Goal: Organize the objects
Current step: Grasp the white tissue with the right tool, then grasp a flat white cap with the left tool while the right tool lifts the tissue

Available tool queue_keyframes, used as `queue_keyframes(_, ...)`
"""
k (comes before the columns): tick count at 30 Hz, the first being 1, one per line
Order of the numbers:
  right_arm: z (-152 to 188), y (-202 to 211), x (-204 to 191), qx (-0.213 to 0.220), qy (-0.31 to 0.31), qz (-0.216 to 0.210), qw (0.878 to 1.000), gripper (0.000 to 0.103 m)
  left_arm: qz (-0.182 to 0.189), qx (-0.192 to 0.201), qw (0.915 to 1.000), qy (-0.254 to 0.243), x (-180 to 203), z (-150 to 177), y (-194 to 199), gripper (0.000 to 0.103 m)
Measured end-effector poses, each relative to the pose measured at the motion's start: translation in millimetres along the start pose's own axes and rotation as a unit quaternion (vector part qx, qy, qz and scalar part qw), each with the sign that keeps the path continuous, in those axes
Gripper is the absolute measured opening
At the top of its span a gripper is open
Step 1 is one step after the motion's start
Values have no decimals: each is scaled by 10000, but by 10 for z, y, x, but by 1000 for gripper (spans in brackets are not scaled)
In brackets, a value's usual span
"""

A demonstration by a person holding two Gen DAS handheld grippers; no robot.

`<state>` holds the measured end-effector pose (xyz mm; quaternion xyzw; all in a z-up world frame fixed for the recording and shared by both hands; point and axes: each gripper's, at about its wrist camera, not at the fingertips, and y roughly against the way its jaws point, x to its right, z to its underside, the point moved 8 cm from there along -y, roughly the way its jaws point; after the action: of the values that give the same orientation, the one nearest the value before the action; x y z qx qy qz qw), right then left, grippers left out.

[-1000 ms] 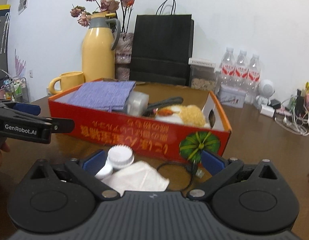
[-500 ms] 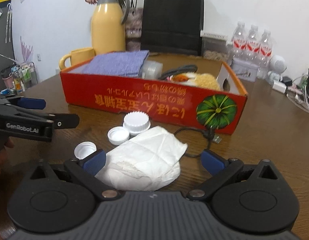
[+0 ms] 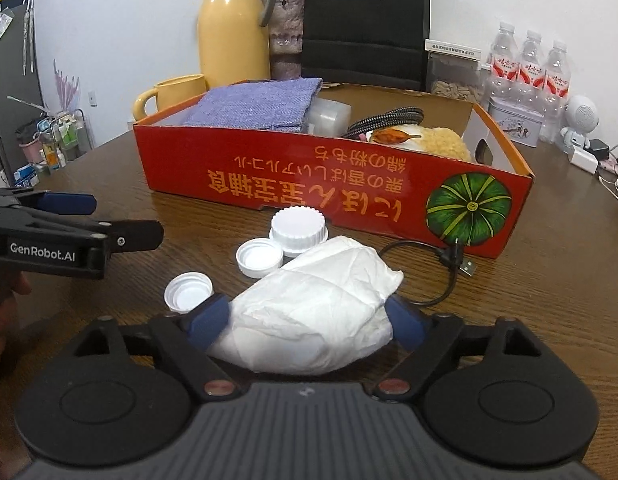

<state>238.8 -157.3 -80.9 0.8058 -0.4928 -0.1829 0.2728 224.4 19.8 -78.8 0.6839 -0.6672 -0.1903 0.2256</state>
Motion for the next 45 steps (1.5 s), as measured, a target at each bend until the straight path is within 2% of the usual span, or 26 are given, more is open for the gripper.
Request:
queue_keyframes(1,-4,9,-1,26,-9,-21,10000,67,-2,7,10000,-3,0,1,9,103)
queue_keyframes(2,-9,31,-5,81,-10,-37,10000,59,3,23,10000,-11,0,2,23,103)
queue_keyframes(3,-10,40,-9,103,-22,-46,9999,57,17,40,10000,-18,9,1,39,103)
queue_keyframes(5,-10,60,-14,127,-37,-61,9999,44,42,50,10000,-41,28,5,68,103)
queue_keyframes(9,-10,133,-8,269,-129,-99,9995,33,143,33,9998,-94,93,31,125,103)
queue_keyframes(11,-25,193,10,445,-172,-43,9989,23,199,14,9997,-149,144,47,148,103)
queue_keyframes(20,7,441,307,907,-763,122,9929,19,437,-196,9973,-562,490,156,142,103)
queue_keyframes(27,70,501,476,932,-1051,139,9900,19,412,-366,9960,-703,657,209,60,103)
queue_keyframes(33,69,495,473,943,-1037,130,9900,19,388,-448,9958,-699,731,222,2,101)
queue_keyframes(35,69,488,471,928,-1032,142,9902,19,436,-440,9960,-648,744,217,-2,96)
queue_keyframes(38,69,490,464,924,-1027,149,9903,19,480,-330,9958,-703,791,203,34,72)
queue_keyframes(39,67,489,459,920,-1022,149,9904,19,514,-266,9957,-721,814,194,65,41)
queue_keyframes(40,70,487,458,918,-1017,150,9905,19,585,-249,9954,-713,834,184,84,30)
queue_keyframes(41,69,487,455,918,-1009,152,9905,19,662,-248,9952,-678,846,171,93,27)
queue_keyframes(45,50,507,422,1021,-957,117,9901,19,750,-84,9950,-660,878,105,135,27)
